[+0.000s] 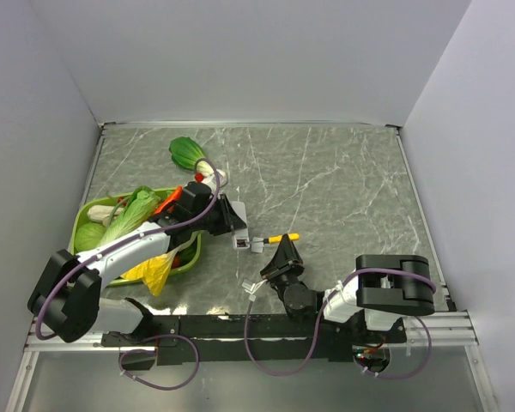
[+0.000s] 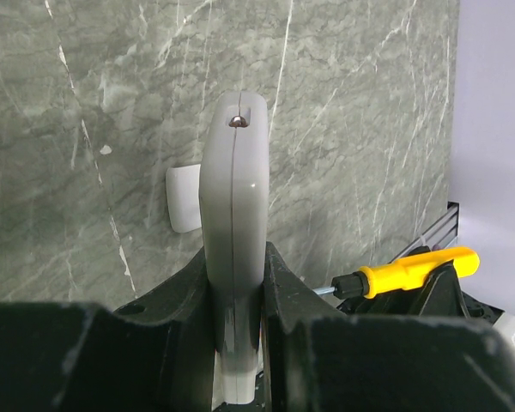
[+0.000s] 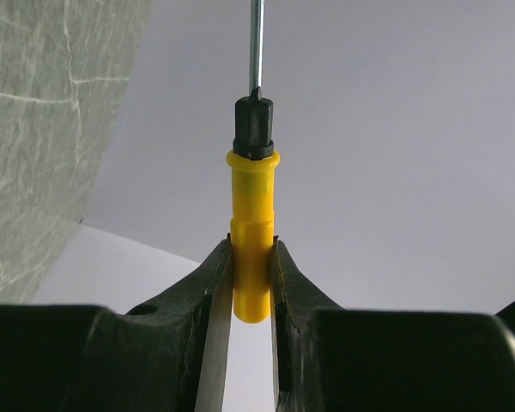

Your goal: Unload the batteries from the remote control

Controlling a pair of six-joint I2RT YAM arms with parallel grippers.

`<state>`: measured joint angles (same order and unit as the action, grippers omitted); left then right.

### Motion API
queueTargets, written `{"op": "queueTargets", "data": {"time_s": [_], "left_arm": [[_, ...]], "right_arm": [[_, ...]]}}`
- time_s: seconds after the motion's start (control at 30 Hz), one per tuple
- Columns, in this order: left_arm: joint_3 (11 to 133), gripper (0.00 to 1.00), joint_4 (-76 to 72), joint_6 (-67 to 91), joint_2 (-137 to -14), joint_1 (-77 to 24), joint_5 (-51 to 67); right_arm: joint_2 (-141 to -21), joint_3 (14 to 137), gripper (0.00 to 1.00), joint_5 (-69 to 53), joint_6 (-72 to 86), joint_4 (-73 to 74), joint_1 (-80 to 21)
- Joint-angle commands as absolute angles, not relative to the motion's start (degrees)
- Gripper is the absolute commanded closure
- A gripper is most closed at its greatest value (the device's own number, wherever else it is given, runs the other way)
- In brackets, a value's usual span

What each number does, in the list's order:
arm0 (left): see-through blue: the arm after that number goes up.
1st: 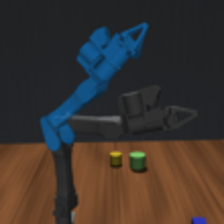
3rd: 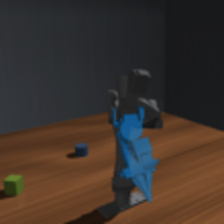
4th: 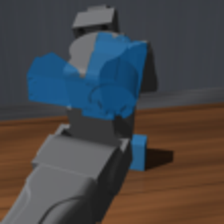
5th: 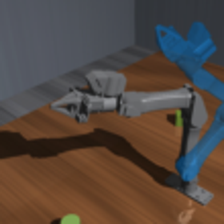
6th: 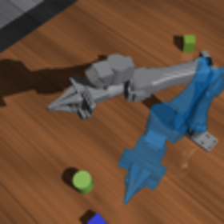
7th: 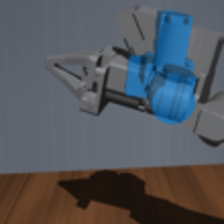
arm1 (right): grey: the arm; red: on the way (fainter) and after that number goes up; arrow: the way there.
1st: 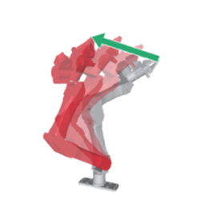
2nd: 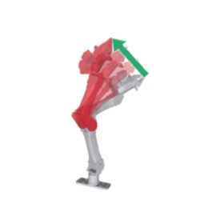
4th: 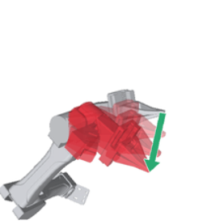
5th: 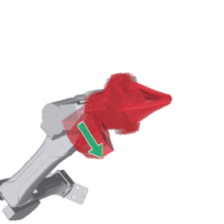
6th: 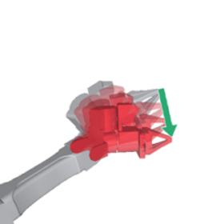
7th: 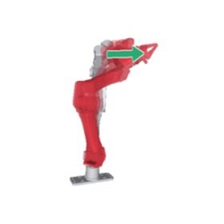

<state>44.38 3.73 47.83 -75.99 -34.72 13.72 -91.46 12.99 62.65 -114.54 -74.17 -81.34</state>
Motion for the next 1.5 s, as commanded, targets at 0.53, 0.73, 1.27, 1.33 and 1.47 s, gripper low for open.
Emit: {"op": "queueTargets", "data": {"time_s": [0.53,0.73,1.27,1.33,1.47], "left_arm": [[47.6,0.99,1.0,49.5,-75.4,-35.0,14.8],[47.1,0.99,0.4,50.1,-75.1,-35.0,15.2],[47.7,0.99,1.5,49.0,-75.2,-35.0,12.3],[47.6,0.99,1.3,49.0,-75.3,-35.0,12.3],[47.7,0.99,2.3,48.1,-75.1,-35.0,11.2]], "right_arm": [[-92.8,14.3,1.00,63.4,-133.0,-94.0,-81.8],[-94.7,15.3,1.00,63.4,-133.1,-94.0,-81.9],[-92.7,14.6,1.00,62.3,-135.1,-94.0,-82.3],[-93.2,14.6,1.00,62.1,-134.8,-94.0,-82.5],[-92.5,14.8,1.00,61.7,-134.1,-94.0,-82.8]]}}
